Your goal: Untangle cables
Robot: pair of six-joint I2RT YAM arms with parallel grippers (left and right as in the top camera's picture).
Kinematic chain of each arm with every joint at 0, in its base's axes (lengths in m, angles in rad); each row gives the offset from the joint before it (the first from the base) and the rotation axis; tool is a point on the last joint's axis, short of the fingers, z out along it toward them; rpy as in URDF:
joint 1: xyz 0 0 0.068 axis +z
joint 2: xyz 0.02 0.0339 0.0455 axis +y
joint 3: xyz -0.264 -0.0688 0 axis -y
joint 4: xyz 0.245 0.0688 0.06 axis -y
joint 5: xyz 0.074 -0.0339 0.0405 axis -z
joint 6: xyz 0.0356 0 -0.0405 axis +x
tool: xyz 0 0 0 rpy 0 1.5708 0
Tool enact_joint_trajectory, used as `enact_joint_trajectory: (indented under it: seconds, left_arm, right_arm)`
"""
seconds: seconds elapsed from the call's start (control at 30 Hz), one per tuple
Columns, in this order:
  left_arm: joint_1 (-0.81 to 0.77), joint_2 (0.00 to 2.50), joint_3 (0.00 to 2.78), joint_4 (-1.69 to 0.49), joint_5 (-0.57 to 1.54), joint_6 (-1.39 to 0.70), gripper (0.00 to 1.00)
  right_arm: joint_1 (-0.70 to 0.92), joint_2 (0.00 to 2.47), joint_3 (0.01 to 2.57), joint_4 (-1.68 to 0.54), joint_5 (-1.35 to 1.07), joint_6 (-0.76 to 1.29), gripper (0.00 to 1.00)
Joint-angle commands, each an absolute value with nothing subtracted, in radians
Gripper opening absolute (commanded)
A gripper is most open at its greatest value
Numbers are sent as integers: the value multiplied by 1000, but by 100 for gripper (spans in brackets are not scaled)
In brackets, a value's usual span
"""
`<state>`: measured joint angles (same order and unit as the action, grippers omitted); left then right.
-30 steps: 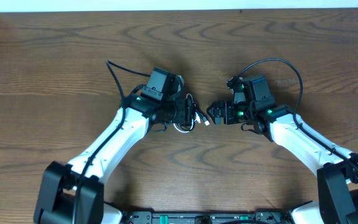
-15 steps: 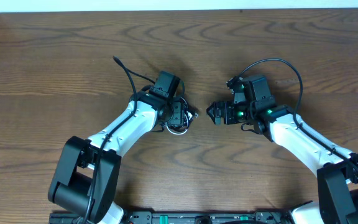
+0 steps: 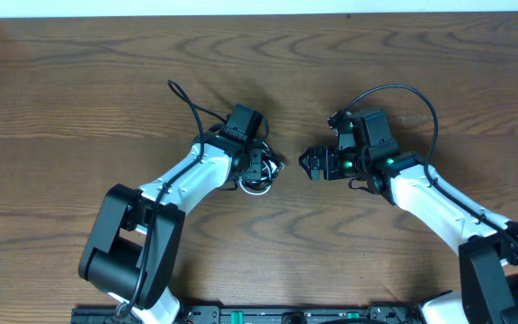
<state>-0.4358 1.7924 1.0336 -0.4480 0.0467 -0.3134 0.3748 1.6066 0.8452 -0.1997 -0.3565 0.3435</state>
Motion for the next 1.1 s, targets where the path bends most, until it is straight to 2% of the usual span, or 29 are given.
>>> enact_joint_trajectory:
  seconds: [0.0,0.3,0.47,0.67,0.73,0.97,1.03,1.07]
  left_arm:
    - [-438,1797,1032,-436,79,-316,8]
    - [-437,1681,1045,-421,314,-314,8]
    - [-437,1598,1045,-421,391,-307,7]
    - [-440,1585,1045,-422,469,-308,8]
    - [-446,1585,1045,-421,482,-308,7]
    - [-464,1585,1045,-395,507,-312,7]
    - [-464,1585,1045,-371,531,-312,7]
    - [-464,1585,1045,-355,542,-312,8]
  right_arm:
    - [381,1608,855,-198,-365,328,93]
    - [381,1608,855,-198,-366,301,98]
    - [381,1608,855,-195,-427,200,99]
    - [381,1608,855,-160,-534,159,95]
    - [381,1608,855,-142,-558,159,91]
    - [382,1608,855,-148,-560,159,63]
    - [382,1608,855,-160,-560,159,54]
    - [382,1608,855,-167,-560,159,45]
